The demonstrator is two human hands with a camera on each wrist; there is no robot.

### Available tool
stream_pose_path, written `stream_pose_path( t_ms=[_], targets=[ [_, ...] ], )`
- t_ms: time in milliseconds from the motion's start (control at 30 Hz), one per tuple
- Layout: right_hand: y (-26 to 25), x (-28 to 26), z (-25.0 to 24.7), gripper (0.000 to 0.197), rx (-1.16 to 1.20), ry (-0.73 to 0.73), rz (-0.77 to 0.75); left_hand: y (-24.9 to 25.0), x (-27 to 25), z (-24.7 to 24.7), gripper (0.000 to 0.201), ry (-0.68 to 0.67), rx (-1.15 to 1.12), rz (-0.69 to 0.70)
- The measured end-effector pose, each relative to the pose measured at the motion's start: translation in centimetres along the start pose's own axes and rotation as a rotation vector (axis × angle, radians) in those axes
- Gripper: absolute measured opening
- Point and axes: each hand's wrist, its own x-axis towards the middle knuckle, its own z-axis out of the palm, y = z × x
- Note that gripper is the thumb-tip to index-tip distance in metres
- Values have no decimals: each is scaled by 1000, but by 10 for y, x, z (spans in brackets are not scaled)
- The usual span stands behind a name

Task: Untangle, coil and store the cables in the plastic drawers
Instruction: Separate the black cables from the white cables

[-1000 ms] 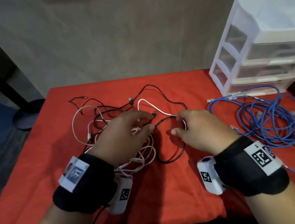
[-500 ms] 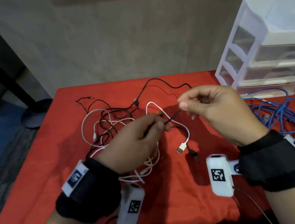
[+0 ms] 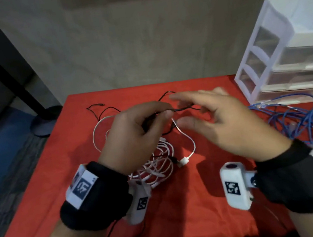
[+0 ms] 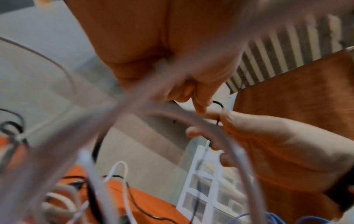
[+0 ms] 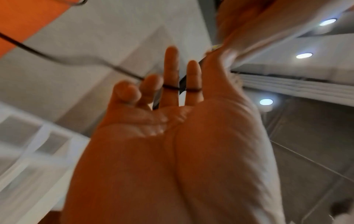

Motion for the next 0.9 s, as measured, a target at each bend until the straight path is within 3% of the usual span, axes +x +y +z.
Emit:
stream_pose_path(
  t_ms=[67,233,333,400,467,500,600,667,767,833,900],
  targets=[
    [-9,2,1,16,84,-35,-7,8,-1,4,9,0,-20,26],
    [11,2,-37,20,225,150,104,-11,-4,-18,18,66,-8,-77],
    [17,-2,-41,21,302,224,172,-10,-8,-23,25,-11,-108,-151],
    [14,-4,-36,34,446,180,150,1,-8,-18,25,-98,-196,-165],
    [7,-6,-34,48,613,100,100,9,-5,-13,17,-95,-117,-70],
    [1,-6,-35,48,644,61,76,12,-3,-11,23,-80,-31,-2],
    [-22,-8,-29,31,466,-14,-30,23,3,1,57,-132,104,213],
    [-35,-9,-21,38,364,-27,-127,32,4,7,65,-190,42,210],
    [-42,-8,-22,42,407,16,-112,35,5,1,36,-129,58,179],
    [-39,-8,-29,36,259,53,-104,34,4,-7,15,-89,128,184],
    [-31,-7,-33,19,41,59,-126,36,3,-11,19,-86,158,172]
  ],
)
